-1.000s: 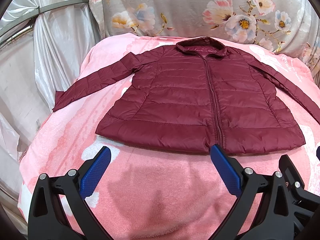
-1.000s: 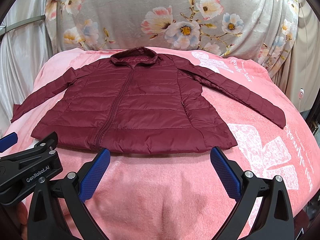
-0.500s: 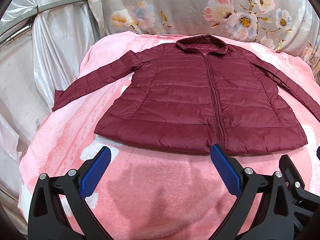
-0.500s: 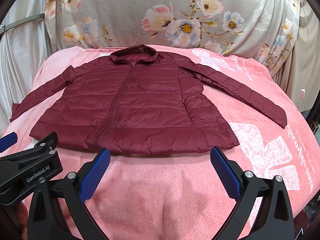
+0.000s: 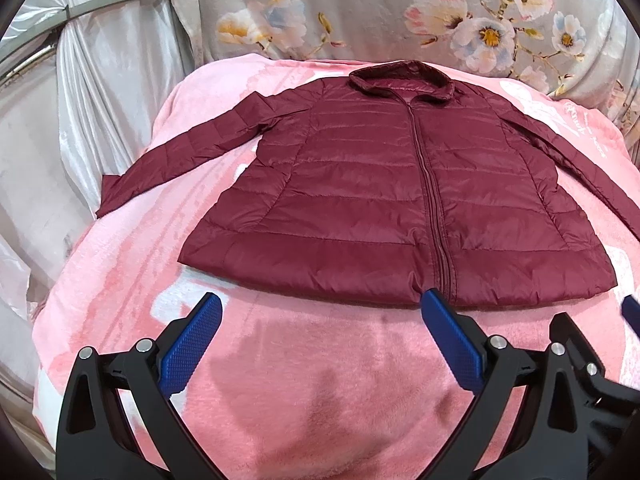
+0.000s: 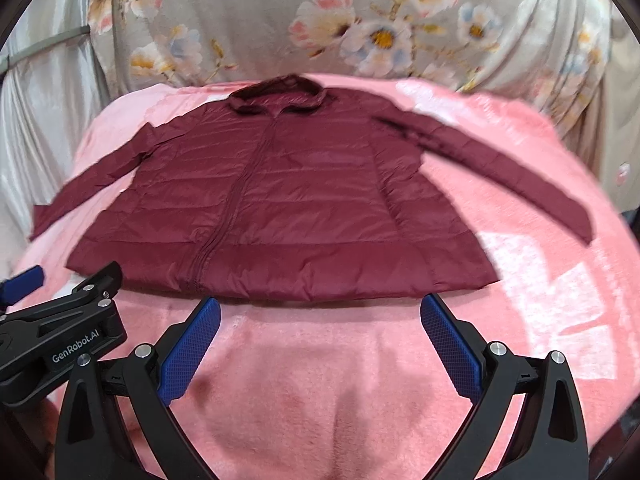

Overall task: Fold large clothes
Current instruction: 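Grasp the sleeve cuff with the right gripper and fold it across the jacket body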

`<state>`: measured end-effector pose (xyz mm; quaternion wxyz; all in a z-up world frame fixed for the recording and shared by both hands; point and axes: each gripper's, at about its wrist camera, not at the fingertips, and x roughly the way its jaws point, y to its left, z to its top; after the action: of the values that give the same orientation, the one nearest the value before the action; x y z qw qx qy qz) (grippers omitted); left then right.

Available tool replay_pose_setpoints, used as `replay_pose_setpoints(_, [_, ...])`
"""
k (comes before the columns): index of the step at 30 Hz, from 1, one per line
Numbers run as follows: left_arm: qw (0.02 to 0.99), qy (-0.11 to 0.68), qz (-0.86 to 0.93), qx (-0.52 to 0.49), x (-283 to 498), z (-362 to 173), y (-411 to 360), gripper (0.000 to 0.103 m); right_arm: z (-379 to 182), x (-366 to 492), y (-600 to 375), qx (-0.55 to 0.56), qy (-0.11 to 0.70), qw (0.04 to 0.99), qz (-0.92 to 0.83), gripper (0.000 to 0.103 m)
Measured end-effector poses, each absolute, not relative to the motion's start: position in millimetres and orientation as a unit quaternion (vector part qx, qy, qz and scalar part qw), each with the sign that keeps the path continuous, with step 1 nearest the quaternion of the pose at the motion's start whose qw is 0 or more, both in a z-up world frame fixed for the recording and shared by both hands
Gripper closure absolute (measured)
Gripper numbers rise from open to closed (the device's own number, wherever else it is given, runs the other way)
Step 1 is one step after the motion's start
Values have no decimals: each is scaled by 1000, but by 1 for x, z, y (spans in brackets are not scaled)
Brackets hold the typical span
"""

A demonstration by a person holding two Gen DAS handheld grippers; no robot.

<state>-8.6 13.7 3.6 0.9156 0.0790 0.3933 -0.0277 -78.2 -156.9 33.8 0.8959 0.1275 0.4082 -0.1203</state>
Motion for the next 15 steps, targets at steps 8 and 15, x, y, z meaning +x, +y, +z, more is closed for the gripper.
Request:
replay_pose_setpoints(8, [920,384,-13,76,23,1,23,5,11,-84,-295,255,383,862,-212,5])
replay_pose_setpoints(15, [913,404,2,61,65,-13,32,5,-18,-111,-446,389,316,799,-332,5])
